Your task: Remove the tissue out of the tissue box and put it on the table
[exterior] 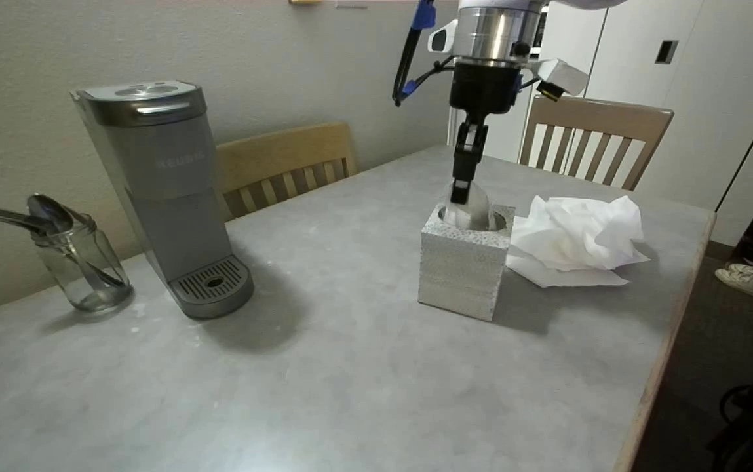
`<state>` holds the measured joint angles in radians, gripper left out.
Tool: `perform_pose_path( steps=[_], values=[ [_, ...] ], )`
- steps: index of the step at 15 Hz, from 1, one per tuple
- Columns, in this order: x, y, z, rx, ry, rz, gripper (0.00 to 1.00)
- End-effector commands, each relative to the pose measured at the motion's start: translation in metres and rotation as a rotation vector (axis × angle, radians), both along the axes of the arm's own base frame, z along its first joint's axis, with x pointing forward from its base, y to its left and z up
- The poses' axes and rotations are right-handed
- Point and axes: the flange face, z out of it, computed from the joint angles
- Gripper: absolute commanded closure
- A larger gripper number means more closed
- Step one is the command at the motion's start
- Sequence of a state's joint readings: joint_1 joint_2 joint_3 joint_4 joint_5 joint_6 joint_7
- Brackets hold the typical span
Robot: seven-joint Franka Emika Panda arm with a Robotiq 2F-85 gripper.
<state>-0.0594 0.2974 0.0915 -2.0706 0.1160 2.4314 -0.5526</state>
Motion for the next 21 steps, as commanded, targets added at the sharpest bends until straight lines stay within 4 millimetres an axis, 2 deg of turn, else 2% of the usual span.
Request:
perform_pose_path(
  steps=[1,6,11,14,21],
  values=[
    [-0.010,-0.001,0.020,-0.020,-0.045,-0.027,1.00],
    [-0.013,-0.009,0.058,-0.046,-0.050,-0.110,1.00],
    [-0.019,-0.014,0.065,-0.033,-0.019,-0.170,1.00],
    [-0.020,-0.018,0.054,-0.008,-0.002,-0.204,1.00],
    [-0.023,-0.028,0.006,0.081,0.066,-0.299,1.00]
  ],
)
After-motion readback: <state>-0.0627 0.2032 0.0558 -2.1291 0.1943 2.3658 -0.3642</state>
